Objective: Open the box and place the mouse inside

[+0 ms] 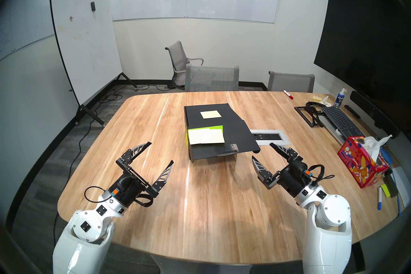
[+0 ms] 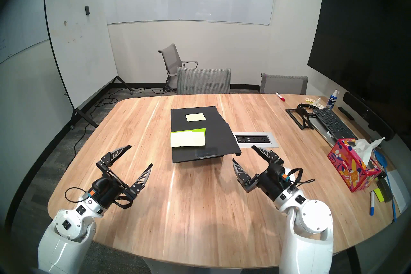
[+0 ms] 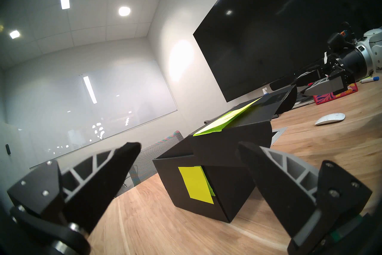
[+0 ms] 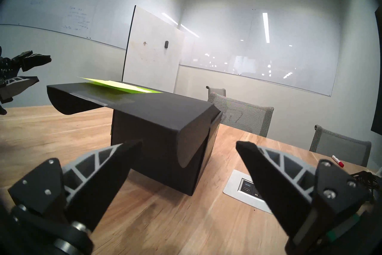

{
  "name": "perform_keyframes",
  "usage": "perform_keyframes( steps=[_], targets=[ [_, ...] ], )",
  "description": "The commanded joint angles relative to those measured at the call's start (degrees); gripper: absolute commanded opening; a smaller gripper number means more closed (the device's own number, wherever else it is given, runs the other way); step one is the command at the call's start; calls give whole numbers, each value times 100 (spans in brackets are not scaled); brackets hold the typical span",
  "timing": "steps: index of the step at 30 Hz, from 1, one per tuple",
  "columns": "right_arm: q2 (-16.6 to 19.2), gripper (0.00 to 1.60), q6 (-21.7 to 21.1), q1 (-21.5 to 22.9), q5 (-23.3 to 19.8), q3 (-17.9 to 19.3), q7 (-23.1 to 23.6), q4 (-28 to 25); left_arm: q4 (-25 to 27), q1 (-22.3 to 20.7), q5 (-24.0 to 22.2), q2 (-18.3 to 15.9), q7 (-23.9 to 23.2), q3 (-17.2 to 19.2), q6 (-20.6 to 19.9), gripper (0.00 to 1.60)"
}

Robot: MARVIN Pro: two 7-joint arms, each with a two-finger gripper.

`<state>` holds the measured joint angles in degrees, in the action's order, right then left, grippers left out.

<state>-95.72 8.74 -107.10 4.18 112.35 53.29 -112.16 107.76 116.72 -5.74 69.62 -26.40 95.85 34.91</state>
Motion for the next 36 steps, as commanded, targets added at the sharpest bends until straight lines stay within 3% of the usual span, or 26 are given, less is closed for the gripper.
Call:
perform_keyframes(
  steps=[1,21,22,24,25,31,34,36],
  targets=[
    [2,160,-1,51,-50,-34,-74,-75,126,-8,0,-13,-15,-6,18,160],
    [72,160,-143,208,-45,-248,-216,8,126,-9,0,-11,-18,-5,19,160],
    [77,157,-149,219,-48,-249,-218,10,125,-9,0,-11,-18,-5,19,160],
    [83,130,-159,236,-63,-248,-221,16,125,-9,0,-11,-18,-5,19,160],
    [83,124,-162,241,-67,-247,-219,18,125,-9,0,-11,-18,-5,19,160],
    [98,107,-174,259,-88,-247,-211,41,126,-9,0,-10,-18,-4,19,160],
    [102,114,-179,258,-94,-247,-213,40,126,-9,0,-10,-19,-4,18,160],
    [112,103,-190,261,-102,-246,-206,43,126,-9,0,-10,-19,-4,18,160]
  ],
)
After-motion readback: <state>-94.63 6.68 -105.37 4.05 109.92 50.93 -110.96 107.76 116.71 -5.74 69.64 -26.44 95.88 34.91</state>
